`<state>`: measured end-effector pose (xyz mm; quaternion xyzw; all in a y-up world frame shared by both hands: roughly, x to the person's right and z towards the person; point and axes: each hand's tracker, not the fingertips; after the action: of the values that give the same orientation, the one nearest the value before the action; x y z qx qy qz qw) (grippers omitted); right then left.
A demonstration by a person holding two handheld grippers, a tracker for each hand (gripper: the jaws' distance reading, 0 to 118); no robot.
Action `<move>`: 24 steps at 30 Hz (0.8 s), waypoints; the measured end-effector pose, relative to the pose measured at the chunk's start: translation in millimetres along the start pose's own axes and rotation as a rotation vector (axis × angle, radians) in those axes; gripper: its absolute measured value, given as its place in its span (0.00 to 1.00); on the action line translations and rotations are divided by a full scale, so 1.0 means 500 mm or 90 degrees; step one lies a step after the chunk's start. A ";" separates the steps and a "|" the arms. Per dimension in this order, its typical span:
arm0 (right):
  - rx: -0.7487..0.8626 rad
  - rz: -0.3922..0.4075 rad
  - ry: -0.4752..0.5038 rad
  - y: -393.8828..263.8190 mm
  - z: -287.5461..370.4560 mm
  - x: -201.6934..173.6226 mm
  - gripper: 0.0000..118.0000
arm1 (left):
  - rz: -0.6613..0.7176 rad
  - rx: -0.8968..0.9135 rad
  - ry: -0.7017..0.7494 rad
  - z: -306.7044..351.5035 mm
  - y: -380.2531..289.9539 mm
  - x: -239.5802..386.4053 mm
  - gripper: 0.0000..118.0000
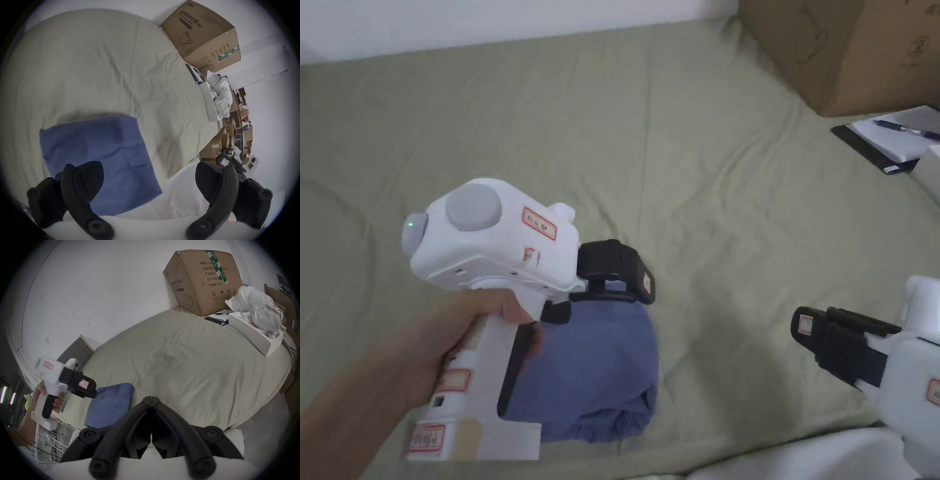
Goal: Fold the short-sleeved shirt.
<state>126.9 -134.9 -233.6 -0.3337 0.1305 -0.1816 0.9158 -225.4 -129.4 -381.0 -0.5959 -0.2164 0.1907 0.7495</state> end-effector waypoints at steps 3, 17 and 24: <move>0.000 0.000 -0.004 -0.002 -0.001 0.005 0.00 | -0.013 0.027 0.027 0.040 -0.001 -0.012 0.96; -0.008 -0.005 0.015 -0.011 -0.016 -0.005 0.00 | 0.036 0.036 -0.024 -0.061 -0.062 -0.078 0.00; -0.015 0.019 -0.005 -0.009 -0.006 -0.016 0.00 | -0.024 -0.057 -0.011 -0.182 -0.082 -0.012 0.00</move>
<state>117.4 -136.4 -231.7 -0.3434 0.1344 -0.1650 0.9148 -179.2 -215.4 -359.5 -0.6231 -0.2425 0.1723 0.7234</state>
